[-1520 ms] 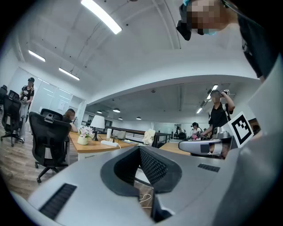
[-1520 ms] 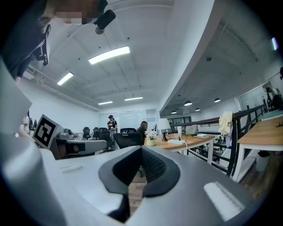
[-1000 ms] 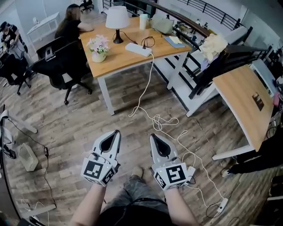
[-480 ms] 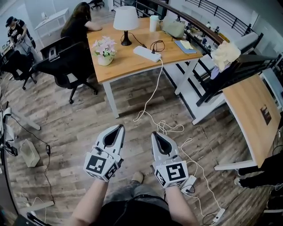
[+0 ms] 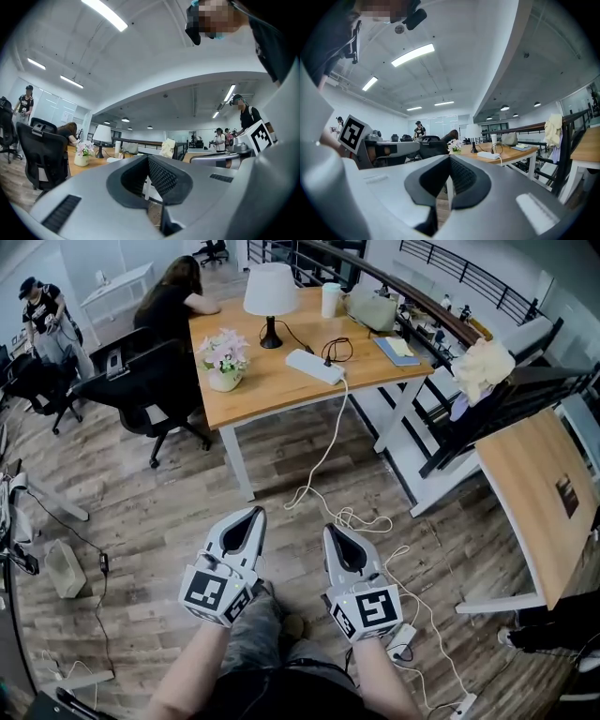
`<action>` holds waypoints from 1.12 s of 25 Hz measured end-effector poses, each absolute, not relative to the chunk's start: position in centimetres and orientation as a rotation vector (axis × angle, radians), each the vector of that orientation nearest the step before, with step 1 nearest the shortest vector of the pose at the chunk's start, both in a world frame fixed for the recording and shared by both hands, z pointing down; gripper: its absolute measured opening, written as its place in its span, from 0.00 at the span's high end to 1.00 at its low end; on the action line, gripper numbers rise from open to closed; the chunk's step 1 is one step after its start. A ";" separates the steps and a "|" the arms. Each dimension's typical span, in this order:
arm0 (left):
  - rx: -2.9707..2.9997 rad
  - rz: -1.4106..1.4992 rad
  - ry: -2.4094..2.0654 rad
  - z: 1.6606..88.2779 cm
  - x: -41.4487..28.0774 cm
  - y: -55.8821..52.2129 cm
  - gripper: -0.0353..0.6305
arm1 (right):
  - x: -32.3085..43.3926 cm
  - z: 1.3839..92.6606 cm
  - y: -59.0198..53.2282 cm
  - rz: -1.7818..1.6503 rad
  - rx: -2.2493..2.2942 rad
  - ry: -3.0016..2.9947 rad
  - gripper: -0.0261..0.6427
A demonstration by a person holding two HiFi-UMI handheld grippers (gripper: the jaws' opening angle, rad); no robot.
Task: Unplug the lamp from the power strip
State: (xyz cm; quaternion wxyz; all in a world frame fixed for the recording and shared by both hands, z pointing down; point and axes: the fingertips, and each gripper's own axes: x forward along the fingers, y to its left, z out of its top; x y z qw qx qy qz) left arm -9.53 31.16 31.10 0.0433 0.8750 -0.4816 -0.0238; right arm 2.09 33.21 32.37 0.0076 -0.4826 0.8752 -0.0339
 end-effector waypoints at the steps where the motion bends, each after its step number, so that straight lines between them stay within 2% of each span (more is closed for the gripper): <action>1: 2.678 -0.074 -1.470 31.0 -9.5 30.9 0.95 | 2.1 32.4 33.0 -0.110 -1.508 2.736 0.95; 28: 2.685 -0.093 -1.385 32.1 -9.4 14.4 0.95 | 1.8 33.4 17.6 -0.156 -1.583 2.723 0.95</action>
